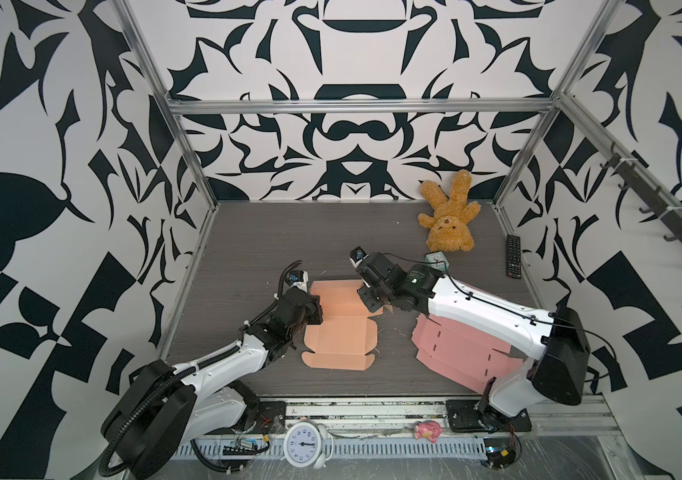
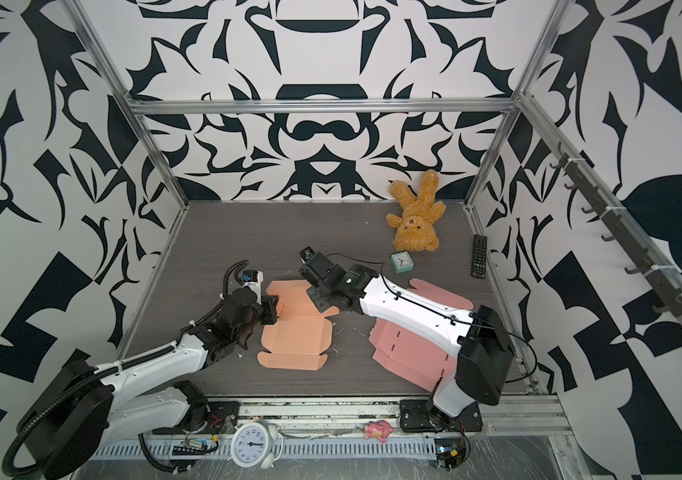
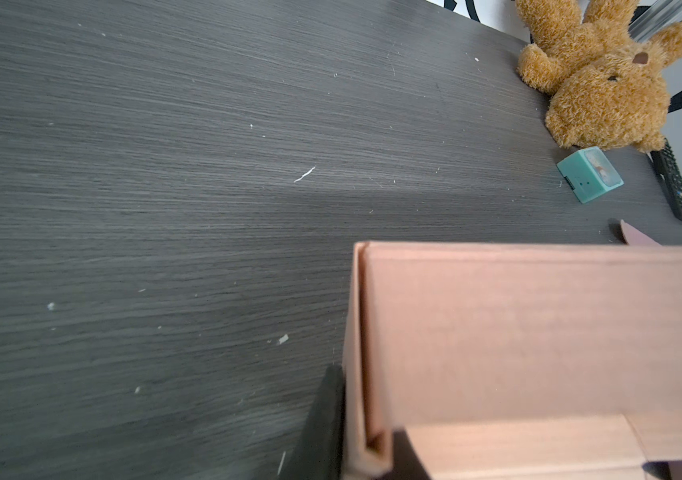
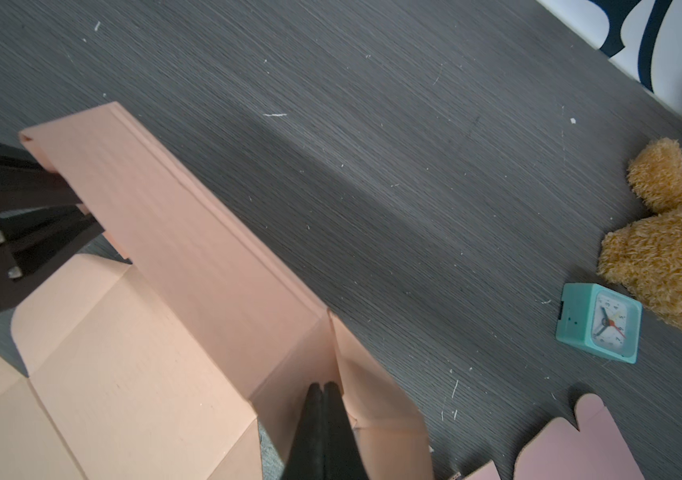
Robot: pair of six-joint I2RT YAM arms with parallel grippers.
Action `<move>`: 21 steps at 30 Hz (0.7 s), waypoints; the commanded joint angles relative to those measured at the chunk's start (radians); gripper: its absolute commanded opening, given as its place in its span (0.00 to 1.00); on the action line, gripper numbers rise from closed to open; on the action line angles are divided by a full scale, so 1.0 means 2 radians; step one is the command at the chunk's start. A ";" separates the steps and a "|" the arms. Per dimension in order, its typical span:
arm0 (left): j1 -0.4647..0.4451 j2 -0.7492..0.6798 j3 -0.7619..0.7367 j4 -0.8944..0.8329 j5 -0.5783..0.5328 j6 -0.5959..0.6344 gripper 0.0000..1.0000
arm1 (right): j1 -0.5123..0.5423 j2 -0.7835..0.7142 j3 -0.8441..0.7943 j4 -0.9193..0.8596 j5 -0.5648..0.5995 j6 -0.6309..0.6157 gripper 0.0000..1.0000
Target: Fold the paper box
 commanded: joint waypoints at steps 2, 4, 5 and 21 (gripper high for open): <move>0.000 -0.004 0.018 -0.005 0.007 -0.012 0.14 | 0.002 -0.004 0.009 0.021 -0.011 0.005 0.00; 0.000 -0.003 0.020 -0.006 0.009 -0.014 0.14 | 0.003 -0.003 0.010 0.025 -0.016 0.006 0.00; 0.000 -0.004 0.021 -0.005 0.010 -0.015 0.14 | 0.003 -0.003 0.010 0.026 -0.017 0.007 0.00; 0.021 -0.031 0.007 -0.018 0.018 -0.021 0.14 | 0.003 -0.049 -0.017 0.063 -0.022 0.001 0.00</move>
